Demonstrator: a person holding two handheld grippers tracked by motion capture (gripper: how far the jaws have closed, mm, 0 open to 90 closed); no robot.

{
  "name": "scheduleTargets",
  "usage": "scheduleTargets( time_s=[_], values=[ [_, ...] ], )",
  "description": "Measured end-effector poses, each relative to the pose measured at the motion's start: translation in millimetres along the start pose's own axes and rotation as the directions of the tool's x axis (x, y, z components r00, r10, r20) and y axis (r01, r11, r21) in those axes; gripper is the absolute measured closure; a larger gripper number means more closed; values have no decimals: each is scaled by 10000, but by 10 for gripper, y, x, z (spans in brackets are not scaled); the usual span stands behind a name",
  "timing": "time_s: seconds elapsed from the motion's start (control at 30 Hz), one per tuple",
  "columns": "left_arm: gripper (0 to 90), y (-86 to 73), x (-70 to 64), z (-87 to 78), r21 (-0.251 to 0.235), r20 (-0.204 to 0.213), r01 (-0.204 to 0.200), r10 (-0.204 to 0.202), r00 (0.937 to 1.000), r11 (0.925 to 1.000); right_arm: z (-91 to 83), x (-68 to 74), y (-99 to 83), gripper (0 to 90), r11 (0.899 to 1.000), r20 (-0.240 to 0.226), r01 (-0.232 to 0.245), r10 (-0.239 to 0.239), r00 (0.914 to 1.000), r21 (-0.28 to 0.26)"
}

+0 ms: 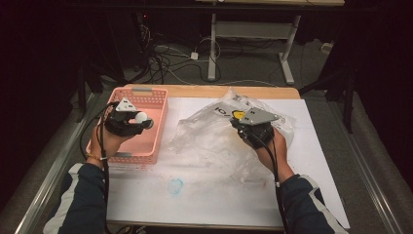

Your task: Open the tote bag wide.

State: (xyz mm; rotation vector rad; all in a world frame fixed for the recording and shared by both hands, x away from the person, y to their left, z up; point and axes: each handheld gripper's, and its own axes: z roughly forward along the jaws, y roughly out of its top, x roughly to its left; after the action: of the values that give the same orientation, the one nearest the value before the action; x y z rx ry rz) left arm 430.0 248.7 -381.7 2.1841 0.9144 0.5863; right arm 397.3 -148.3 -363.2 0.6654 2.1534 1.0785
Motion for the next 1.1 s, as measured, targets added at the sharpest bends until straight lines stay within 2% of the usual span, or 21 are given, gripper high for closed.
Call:
scheduleTargets(
  time_s=[0.2, 0.3, 0.37, 0.43, 0.5, 0.6, 0.7, 0.77, 0.83, 0.97, 1.1],
  values=[
    [485, 82, -171, -36, -741, 282, -99, 120, 9995, 9972, 11, -33, 42, 893, 9993, 132, -322, 324, 9994, -170],
    [485, 145, -272, -82, -1141, 366, -262, 306, 9989, 9931, 21, -48, 83, 893, 9985, 162, -493, 497, 9986, -244],
    [485, 197, -343, -132, -1526, 455, -233, 306, 9985, 9880, 37, -51, 112, 893, 9985, 175, -509, 512, 9985, -185],
    [485, 257, -418, -194, -1953, 871, -88, 262, 9959, 9807, 58, -46, 135, 893, 9986, 236, -522, 525, 9983, -122],
    [485, 328, -535, -254, -2250, 900, -357, 573, 9943, 9737, 74, -49, 148, 893, 9988, 279, -484, 486, 9984, -75],
    [485, 418, -722, -296, -2586, 1108, -780, 1098, 9878, 9628, 88, -65, 158, 893, 9987, 320, -510, 510, 9982, 3],
    [485, 480, -901, -279, -2608, 1167, -1371, 1721, 9781, 9556, 78, -81, 166, 893, 9986, 325, -528, 529, 9981, -23],
    [485, 510, -988, -247, -2537, 1252, -1634, 1999, 9718, 9534, 65, -80, 174, 894, 9985, 322, -553, 554, 9979, -37],
    [485, 521, -1056, -200, -2533, 1341, -1703, 2089, 9687, 9523, 57, -74, 180, 894, 9986, 281, -527, 528, 9982, -61],
    [485, 533, -1178, -125, -2313, 1321, -2133, 2479, 9597, 9492, 23, -74, 200, 894, 9976, 227, -646, 652, 9976, -251],
    [485, 567, -1305, -89, -2357, 1598, -2300, 2711, 9492, 9442, -23, -77, 249, 894, 9970, 314, -666, 679, 9972, -403]
  ],
)
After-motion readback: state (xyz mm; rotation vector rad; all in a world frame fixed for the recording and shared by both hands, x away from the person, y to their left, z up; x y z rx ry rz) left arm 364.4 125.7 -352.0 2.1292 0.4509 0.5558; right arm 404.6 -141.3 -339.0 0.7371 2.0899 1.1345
